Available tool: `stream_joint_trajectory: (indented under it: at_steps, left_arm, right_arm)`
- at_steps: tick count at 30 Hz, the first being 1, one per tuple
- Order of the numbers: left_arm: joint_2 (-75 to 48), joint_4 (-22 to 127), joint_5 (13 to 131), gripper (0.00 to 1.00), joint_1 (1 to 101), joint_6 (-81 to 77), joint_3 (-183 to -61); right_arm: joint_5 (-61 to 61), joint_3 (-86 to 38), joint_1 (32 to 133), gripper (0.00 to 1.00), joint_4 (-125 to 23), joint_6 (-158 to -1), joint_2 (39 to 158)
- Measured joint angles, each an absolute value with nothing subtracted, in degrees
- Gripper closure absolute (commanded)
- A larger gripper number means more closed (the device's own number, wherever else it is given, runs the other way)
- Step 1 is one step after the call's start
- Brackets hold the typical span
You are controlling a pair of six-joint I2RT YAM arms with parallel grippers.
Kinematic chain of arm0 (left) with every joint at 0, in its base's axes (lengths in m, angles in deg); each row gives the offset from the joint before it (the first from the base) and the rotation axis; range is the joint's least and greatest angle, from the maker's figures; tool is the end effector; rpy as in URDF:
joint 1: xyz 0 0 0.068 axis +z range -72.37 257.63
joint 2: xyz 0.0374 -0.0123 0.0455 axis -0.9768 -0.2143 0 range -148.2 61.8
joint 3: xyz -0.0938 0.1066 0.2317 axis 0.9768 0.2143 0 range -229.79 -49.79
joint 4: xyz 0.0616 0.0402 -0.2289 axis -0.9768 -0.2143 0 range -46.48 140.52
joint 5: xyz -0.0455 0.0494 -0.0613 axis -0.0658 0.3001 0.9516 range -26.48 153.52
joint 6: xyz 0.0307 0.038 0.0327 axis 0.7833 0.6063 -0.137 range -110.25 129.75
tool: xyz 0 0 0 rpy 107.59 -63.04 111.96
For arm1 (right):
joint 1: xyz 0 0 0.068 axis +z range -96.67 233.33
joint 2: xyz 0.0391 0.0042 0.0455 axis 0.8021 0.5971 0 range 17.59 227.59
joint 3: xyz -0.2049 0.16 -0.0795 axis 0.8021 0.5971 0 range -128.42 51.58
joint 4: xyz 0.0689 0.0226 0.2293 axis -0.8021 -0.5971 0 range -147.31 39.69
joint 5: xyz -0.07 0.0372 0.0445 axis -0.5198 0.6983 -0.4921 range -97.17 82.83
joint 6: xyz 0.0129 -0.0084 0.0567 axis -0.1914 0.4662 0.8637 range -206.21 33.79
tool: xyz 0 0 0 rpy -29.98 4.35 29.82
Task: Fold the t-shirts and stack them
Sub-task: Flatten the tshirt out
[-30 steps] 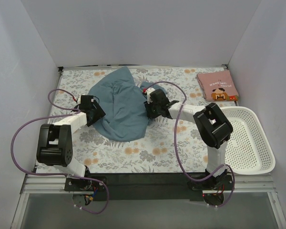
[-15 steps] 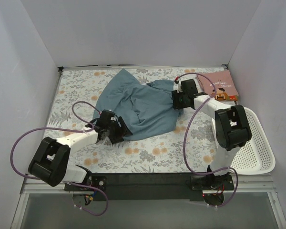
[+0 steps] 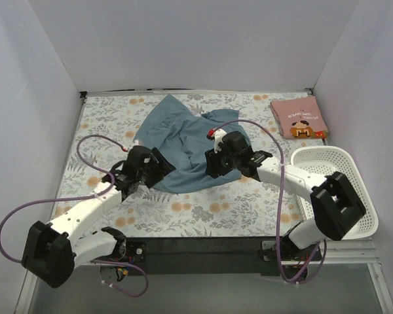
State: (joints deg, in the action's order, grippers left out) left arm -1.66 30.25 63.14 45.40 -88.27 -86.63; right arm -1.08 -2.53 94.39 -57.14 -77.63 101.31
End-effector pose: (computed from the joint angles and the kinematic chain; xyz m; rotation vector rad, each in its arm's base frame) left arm 0.1761 -0.1107 0.2175 -1.4482 2.2326 -0.9499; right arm 0.2293 0.2055 0.2481 -0.6925 2.1599 0.5899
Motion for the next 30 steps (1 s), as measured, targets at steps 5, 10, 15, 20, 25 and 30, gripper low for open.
stream_joint_trajectory:
  at_steps: [5, 10, 15, 20, 25, 30]
  left_arm:
    - [0.89, 27.28, 58.35, 0.33, 58.45, -80.53, -89.30]
    - [-1.05, 24.63, 57.13, 0.34, 65.48, -73.95, -89.25]
    - [-1.49, 24.59, 57.06, 0.34, 66.18, -70.50, -87.57]
    - [-1.49, 23.76, 57.21, 0.32, 66.23, -69.29, -85.71]
    - [-1.64, 22.05, 56.56, 0.32, 66.23, -68.81, -85.67]
    - [-4.79, 18.05, 50.74, 0.38, 66.29, -70.04, -85.76]
  right_arm:
    - [1.28, 0.62, 93.67, 0.46, -54.65, -75.01, 108.13]
    - [3.83, 2.85, 89.23, 0.47, -51.24, -73.50, 112.64]
    - [7.20, 6.63, 77.85, 0.46, -48.31, -73.07, 110.47]
    - [0.14, 6.91, 66.74, 0.45, -53.89, -74.97, 107.48]
    - [-4.12, 5.64, 73.63, 0.45, -60.94, -76.78, 102.10]
    - [-7.27, 5.08, 91.97, 0.44, -62.54, -77.15, 95.98]
